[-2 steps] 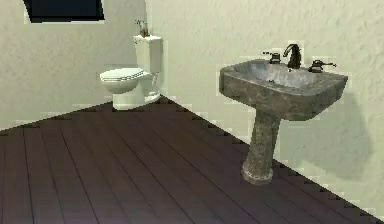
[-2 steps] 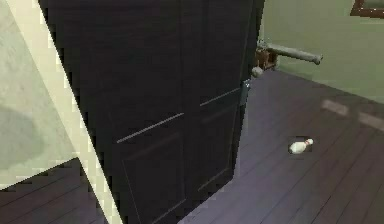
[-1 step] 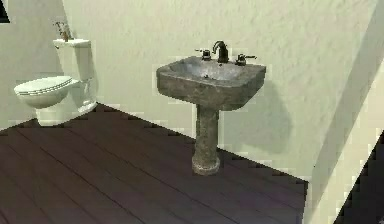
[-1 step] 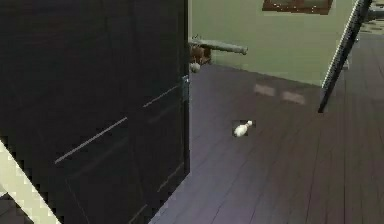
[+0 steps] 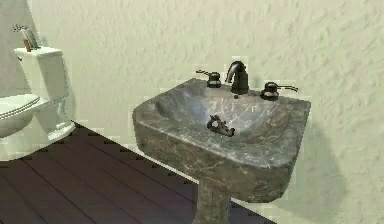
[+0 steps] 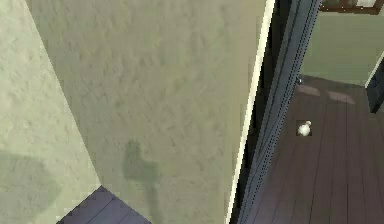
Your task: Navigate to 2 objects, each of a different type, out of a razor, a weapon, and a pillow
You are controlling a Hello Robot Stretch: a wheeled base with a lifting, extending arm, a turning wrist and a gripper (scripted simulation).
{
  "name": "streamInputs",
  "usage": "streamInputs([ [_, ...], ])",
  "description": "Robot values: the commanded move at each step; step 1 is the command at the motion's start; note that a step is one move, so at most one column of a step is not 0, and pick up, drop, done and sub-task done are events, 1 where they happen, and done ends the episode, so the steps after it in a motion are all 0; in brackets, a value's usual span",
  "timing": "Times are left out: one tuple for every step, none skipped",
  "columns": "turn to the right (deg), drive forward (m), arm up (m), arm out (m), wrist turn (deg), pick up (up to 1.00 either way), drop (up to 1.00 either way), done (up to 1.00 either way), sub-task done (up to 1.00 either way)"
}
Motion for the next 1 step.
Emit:
streamInputs([
  [0.0,0.0,0.0,0.0,0.0,0.0,0.0,1.0,0.0],
])
